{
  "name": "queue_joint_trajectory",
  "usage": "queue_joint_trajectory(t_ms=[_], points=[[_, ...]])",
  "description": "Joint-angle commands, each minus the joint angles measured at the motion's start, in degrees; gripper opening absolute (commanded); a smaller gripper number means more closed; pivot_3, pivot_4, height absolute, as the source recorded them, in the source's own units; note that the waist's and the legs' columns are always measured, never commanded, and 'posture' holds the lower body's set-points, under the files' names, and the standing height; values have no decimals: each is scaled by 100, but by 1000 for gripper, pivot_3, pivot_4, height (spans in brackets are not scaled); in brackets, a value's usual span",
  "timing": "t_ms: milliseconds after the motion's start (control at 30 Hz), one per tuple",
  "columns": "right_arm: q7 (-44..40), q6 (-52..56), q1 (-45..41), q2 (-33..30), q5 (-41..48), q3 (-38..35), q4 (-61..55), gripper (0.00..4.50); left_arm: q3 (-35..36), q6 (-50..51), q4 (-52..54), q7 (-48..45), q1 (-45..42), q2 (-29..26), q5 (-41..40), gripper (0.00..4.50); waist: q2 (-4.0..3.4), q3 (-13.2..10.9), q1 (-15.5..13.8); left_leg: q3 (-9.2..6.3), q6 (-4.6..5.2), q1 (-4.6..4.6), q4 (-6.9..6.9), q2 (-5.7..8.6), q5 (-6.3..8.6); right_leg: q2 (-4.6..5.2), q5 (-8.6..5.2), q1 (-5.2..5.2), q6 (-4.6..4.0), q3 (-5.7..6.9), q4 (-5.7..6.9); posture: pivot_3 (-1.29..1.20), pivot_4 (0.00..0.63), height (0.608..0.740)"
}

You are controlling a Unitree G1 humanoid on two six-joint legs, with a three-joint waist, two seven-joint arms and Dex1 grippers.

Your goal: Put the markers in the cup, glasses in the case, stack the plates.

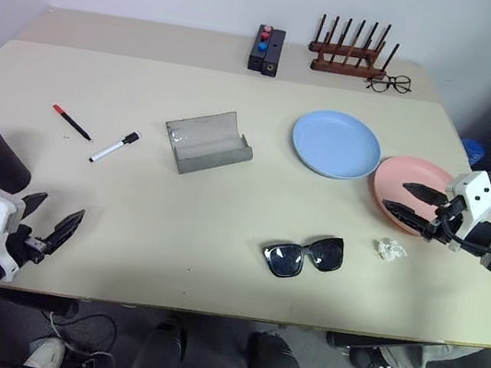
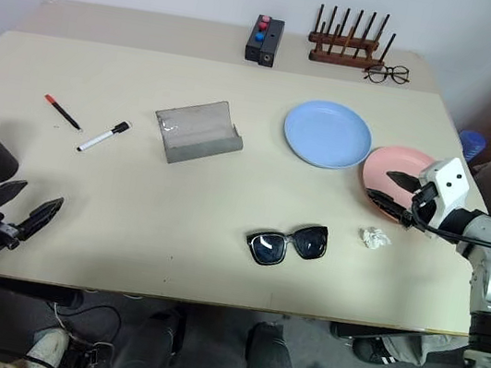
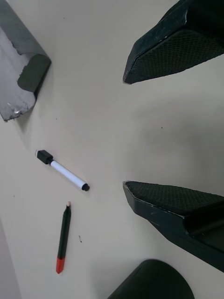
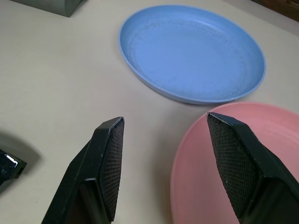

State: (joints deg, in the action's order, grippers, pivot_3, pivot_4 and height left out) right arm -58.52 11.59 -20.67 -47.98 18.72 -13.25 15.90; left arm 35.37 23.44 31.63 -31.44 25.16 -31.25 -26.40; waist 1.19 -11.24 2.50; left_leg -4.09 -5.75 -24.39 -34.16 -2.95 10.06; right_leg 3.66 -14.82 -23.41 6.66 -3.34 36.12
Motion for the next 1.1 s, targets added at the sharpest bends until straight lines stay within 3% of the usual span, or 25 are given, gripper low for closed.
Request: queue_joint_trajectory(t_ms=[33, 600, 767, 900, 1100], points=[[16, -32, -100, -92, -2, -41, -193, 2855, 159, -111, 120, 16, -11, -8, -44, 3365, 0, 0, 2, 0, 0, 0, 0, 0, 0, 0, 0, 0, 0, 0, 0, 0, 150, 738], [459, 68, -460, 494, 61, 356, -862, 2855, -435, 661, 123, 490, -869, -266, 32, 3365, -1, 1, 0, 0, 1, 1, 1, -1, 0, -3, 1, 0, 0, 0, 4, 0, 150, 738], [659, 217, -294, 823, 193, 463, -1593, 2855, -1101, 1545, -280, 837, -1912, -659, 242, 3365, -1, 1, -47, -3, 0, 1, -3, 0, -1, -5, 1, 5, 1, 0, 6, 0, 150, 738], [986, 624, -127, 1266, 412, 764, -2630, 2855, -1695, 2010, -1174, 777, -3211, -1076, 398, 4435, -1, 0, -33, -5, 1, 1, 1, -1, -1, -8, 1, 3, 5, 1, 11, 0, 150, 738], [1422, 1129, 93, 1980, 572, 1447, -3701, 2855, -2358, 2651, -2914, 836, -5133, -1225, 702, 4435, 0, 1, -6, -19, 0, 2, -1, 0, -2, -12, 1, 4, 12, 7, 21, 0, 150, 738]])
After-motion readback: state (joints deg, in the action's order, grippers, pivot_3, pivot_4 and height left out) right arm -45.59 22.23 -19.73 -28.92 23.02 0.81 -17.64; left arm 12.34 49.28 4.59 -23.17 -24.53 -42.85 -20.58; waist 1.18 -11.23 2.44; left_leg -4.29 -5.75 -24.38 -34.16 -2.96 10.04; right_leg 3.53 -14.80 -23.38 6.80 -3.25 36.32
